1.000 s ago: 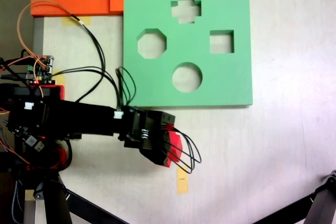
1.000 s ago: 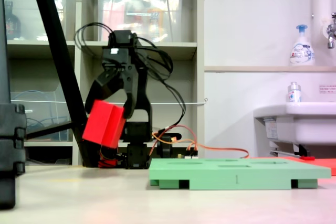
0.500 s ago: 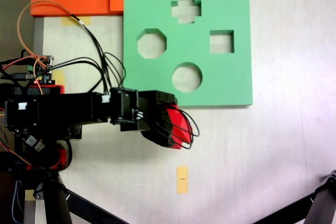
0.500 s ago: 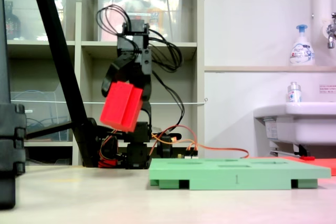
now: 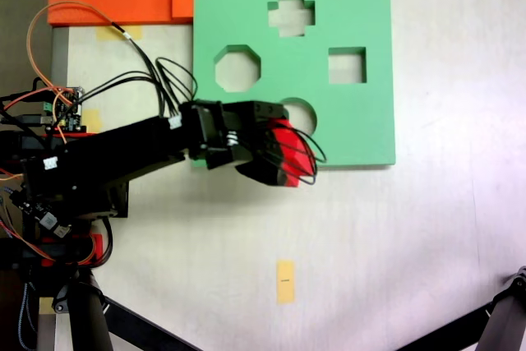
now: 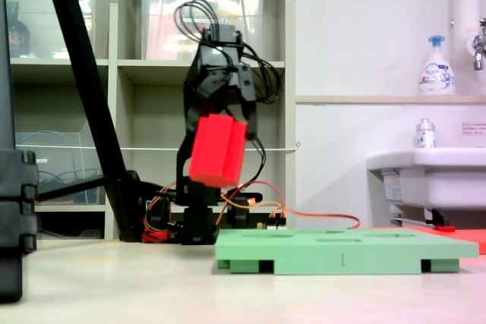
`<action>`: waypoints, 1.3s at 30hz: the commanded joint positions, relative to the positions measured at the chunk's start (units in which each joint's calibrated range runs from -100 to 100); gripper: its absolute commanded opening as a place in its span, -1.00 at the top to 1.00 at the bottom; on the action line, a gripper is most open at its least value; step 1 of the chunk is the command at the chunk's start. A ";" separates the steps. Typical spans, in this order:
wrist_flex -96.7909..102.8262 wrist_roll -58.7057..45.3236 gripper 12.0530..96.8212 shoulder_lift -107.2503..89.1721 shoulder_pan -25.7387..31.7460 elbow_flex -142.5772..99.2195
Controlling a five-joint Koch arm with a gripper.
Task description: Put the cross columnar block into the corresponding hole
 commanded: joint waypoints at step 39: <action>6.84 3.42 0.29 5.00 13.04 14.53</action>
